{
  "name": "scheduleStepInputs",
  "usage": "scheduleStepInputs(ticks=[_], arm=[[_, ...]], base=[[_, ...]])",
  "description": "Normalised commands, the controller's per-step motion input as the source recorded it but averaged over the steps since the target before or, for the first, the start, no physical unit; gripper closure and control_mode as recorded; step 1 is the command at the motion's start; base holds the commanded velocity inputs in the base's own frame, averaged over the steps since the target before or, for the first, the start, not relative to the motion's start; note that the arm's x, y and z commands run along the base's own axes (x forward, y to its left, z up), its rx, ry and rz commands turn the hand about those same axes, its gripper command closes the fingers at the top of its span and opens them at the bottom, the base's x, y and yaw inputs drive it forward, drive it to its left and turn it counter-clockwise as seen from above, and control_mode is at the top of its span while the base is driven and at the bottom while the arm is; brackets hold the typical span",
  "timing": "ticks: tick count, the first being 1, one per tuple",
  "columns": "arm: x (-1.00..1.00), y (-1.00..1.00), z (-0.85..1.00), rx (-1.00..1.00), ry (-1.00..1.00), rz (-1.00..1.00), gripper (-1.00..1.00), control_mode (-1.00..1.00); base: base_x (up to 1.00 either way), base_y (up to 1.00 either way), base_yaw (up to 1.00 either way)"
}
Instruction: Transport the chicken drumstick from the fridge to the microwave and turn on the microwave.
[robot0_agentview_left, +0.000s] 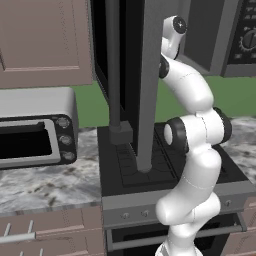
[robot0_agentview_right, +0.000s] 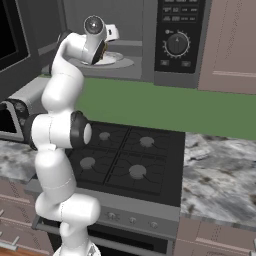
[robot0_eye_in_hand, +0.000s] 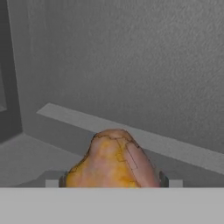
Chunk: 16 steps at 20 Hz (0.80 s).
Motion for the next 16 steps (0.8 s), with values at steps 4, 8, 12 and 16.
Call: scheduleStepInputs(ticks=[4, 8, 12, 16], arm=[[-0.03, 0.0, 0.0, 0.0, 0.0, 0.0, -1.0, -1.0], [-0.01, 0.0, 0.0, 0.0, 0.0, 0.0, -1.0, -1.0], [-0.12, 0.0, 0.0, 0.0, 0.0, 0.0, -1.0, -1.0], [-0.41, -0.06, 0.0, 0.02, 0.0, 0.0, -1.0, -1.0]], base=[[0.0, 0.0, 0.0], [0.0, 0.0, 0.0], [0.0, 0.0, 0.0], [0.0, 0.0, 0.0]])
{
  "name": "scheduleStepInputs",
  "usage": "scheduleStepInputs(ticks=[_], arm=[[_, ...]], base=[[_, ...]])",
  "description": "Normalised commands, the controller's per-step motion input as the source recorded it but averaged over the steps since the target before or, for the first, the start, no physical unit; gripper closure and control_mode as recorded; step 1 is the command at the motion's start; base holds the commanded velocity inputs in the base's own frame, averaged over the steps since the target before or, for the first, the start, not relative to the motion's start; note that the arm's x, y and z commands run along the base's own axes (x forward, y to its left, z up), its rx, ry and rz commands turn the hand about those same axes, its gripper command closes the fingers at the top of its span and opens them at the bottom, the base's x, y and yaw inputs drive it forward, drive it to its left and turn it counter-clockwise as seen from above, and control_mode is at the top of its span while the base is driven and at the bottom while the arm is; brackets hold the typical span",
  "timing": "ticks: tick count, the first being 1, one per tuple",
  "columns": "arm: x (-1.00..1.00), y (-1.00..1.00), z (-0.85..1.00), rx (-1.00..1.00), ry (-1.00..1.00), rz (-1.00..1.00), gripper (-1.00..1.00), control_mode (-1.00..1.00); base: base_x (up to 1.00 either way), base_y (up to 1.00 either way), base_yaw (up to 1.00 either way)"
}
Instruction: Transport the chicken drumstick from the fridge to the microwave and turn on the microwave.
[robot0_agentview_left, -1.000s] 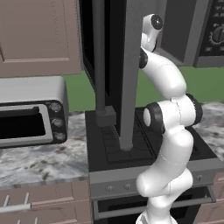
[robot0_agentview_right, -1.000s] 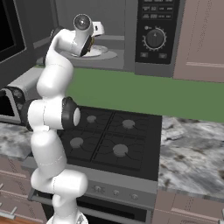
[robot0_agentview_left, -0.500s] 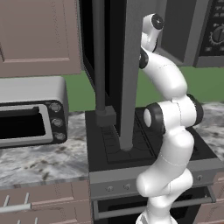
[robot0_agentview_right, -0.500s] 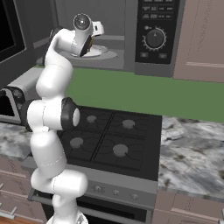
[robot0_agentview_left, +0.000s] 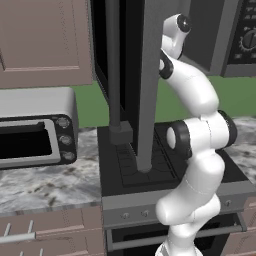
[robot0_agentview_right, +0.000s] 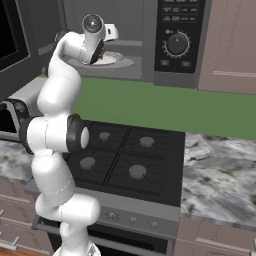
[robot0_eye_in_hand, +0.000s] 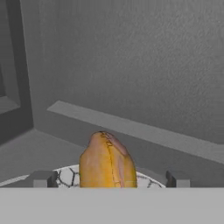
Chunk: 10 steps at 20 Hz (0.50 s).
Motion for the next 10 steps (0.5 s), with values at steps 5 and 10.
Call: scheduleStepInputs(ticks=[5, 10], arm=[[-0.64, -0.03, 0.0, 0.03, 0.0, 0.0, -1.0, -1.0], [-0.7, 0.0, -0.03, 0.01, 0.0, 0.0, -1.0, -1.0]], base=[[0.0, 0.0, 0.0], [0.0, 0.0, 0.0]])
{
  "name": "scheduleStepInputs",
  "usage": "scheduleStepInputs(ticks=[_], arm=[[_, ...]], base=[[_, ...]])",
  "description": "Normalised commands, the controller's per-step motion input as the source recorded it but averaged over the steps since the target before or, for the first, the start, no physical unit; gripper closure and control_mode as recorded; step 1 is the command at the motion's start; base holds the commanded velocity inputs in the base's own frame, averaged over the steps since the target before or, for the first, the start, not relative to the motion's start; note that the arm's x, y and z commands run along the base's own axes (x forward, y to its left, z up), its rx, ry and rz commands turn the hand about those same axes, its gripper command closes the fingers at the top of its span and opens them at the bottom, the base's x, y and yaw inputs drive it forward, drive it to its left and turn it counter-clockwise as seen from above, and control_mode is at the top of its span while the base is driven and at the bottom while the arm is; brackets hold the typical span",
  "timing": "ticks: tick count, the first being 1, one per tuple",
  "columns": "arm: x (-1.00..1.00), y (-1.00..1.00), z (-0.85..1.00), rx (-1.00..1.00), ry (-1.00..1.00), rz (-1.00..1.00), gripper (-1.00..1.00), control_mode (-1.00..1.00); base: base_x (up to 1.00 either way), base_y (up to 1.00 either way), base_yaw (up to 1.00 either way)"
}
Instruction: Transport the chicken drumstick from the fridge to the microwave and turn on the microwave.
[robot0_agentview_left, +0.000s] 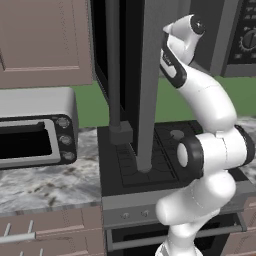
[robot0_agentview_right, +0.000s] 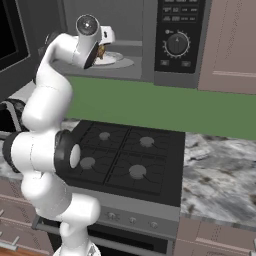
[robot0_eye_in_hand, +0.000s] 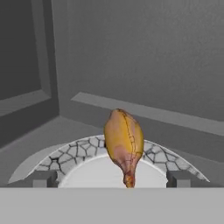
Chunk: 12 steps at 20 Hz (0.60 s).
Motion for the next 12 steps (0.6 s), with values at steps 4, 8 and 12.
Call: scheduleStepInputs(ticks=[4, 8, 12], arm=[[-0.66, 0.0, 0.0, 0.03, -0.04, -0.02, -1.0, -1.0], [-0.7, -0.02, 0.01, 0.0, -0.03, -0.02, -1.0, -1.0], [-0.7, -0.05, 0.12, 0.03, 0.0, -0.04, -1.0, -1.0]], base=[[0.0, 0.0, 0.0], [0.0, 0.0, 0.0], [0.0, 0.0, 0.0]])
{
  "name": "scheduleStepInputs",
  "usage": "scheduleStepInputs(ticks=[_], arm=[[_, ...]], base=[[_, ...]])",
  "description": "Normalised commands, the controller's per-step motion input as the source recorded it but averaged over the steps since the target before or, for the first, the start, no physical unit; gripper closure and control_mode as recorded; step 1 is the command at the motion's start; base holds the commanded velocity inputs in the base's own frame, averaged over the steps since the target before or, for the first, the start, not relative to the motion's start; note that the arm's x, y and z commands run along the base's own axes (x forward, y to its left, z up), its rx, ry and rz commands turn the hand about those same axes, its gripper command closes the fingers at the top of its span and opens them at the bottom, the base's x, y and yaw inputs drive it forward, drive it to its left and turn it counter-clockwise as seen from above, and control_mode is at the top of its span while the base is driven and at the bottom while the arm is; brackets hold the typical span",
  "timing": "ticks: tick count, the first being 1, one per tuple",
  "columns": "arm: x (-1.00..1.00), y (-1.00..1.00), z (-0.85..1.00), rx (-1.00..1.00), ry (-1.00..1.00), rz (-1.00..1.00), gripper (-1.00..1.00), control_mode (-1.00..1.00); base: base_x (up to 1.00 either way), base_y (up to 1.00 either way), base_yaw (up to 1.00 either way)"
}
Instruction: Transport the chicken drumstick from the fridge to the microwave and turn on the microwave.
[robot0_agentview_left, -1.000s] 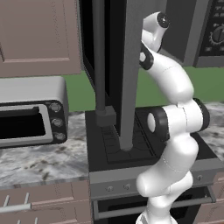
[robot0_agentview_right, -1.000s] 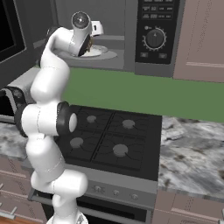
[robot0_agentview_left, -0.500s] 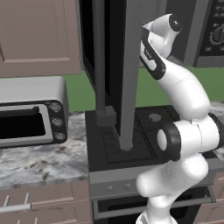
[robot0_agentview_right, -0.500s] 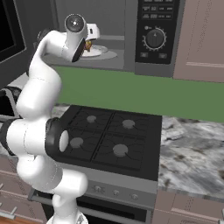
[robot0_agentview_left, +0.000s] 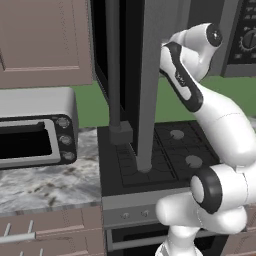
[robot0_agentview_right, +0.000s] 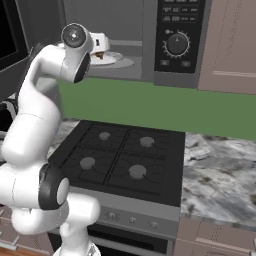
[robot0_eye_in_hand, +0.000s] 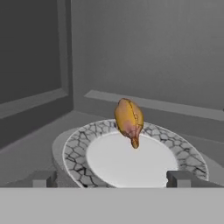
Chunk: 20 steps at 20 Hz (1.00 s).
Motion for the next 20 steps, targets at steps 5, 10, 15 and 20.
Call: scheduleStepInputs(ticks=[5, 10, 15, 20], arm=[[-0.75, -0.06, 0.17, 0.05, 0.0, -0.03, -1.0, -1.0], [-0.76, -0.06, 0.19, 0.04, 0.0, 0.0, -1.0, -1.0], [-0.79, -0.02, 0.04, 0.02, 0.0, 0.0, -1.0, -1.0], [-0.69, 0.0, 0.0, 0.0, 0.03, 0.0, -1.0, -1.0]], base=[[0.0, 0.0, 0.0], [0.0, 0.0, 0.0], [0.0, 0.0, 0.0], [0.0, 0.0, 0.0]])
